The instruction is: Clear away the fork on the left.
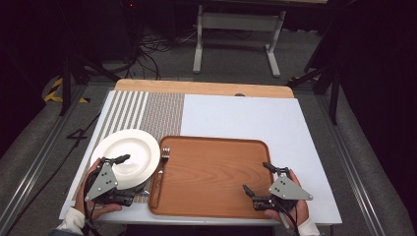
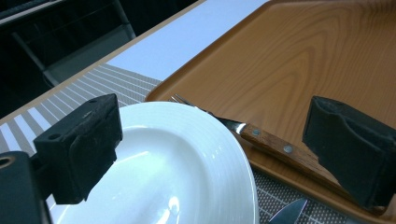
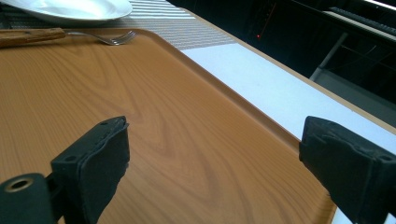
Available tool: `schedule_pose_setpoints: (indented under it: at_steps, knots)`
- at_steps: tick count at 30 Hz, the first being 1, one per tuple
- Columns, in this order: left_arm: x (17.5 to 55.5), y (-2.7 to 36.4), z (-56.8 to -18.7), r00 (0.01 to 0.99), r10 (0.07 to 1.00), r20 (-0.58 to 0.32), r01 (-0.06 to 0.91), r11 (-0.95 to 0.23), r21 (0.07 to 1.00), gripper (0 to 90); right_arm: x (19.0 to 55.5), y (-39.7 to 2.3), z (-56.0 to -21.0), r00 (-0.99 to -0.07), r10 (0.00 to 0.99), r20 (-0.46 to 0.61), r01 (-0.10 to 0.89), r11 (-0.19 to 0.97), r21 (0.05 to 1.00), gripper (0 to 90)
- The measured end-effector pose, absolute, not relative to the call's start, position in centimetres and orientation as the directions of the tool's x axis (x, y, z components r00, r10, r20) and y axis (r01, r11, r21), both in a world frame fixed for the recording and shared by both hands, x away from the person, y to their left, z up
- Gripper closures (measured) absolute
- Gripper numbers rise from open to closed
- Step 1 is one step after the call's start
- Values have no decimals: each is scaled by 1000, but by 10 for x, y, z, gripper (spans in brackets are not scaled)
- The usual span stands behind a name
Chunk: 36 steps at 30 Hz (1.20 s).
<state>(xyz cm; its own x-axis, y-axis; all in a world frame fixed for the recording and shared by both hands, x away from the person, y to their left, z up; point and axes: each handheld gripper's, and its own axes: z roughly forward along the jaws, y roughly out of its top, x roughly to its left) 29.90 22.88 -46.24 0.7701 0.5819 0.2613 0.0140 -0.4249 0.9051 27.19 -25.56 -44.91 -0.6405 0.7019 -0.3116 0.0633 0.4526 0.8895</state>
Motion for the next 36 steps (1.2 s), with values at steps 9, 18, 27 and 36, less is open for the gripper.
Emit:
schedule_pose_setpoints:
  at_steps: [9, 18, 27, 36]
  knots:
    - [299, 230, -463, 774, 576, 263, 6, -422, 907, 56, 271, -254, -449, -636, 704, -317, 62, 456, 888, 96]
    - [300, 229, -463, 777, 574, 258, 9, -420, 907, 56, 272, -255, -449, -636, 705, -314, 64, 454, 889, 96]
    - [299, 228, -464, 780, 571, 257, 12, -423, 906, 58, 272, -255, -449, -635, 706, -315, 64, 454, 889, 96]
    - [300, 227, -464, 781, 568, 257, 12, -426, 904, 60, 272, -256, -450, -633, 708, -313, 69, 454, 889, 96]
